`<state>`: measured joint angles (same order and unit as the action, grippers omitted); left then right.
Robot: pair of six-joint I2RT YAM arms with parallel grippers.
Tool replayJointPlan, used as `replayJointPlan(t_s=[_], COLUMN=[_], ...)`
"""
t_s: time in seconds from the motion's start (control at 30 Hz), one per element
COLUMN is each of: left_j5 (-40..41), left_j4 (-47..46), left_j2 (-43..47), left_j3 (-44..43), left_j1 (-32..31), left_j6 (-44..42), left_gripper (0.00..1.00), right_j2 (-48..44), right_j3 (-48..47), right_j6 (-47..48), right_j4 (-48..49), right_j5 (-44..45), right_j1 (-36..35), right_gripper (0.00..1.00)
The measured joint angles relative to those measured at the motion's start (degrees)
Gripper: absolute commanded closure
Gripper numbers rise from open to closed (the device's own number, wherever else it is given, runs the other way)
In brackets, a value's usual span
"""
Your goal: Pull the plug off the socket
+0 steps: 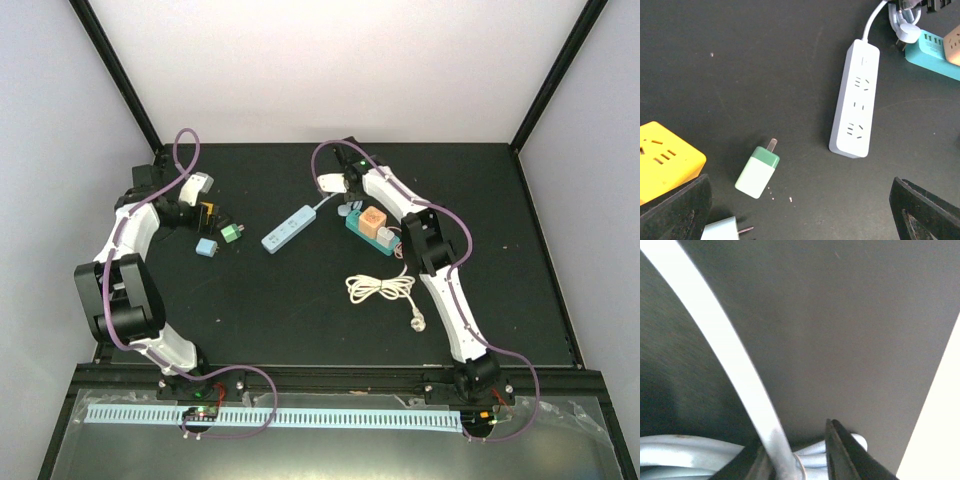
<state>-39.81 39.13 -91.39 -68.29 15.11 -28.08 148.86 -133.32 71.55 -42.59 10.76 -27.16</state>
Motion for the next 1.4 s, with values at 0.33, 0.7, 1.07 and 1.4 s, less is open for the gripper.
replayJointPlan(t_s=[0.33,0.7,1.07,1.4], left_j5=[0.39,0.17,-0.22,-0.74], left_j4=[0.76,1.64,2.01,-0.90], left_j2=[2.71,6.88,12.61,17.31], left_j3=[0.00,1.33,3.63,6.23], left_j1=[-1.09,-1.38,-1.38,-1.33], left_j6=[-0.13,-0.76,-1.51,1.66], left_gripper=[0.01,0.01,0.01,0.01], right_j2=[-5.53,-19.17,-31.76,-32.52], right_j3=[4.96,11.65,29.35,34.71], right_j6=[-5.38,-11.80,-25.53,-32.54], right_j4=[-1.03,-11.43,-14.71,-9.88], right_j5=[-1.81,-15.74,-24.11,-20.48], right_j1=[2.23,3.17,4.48,4.74], right_gripper=[0.20,0.17,0.08,0.14])
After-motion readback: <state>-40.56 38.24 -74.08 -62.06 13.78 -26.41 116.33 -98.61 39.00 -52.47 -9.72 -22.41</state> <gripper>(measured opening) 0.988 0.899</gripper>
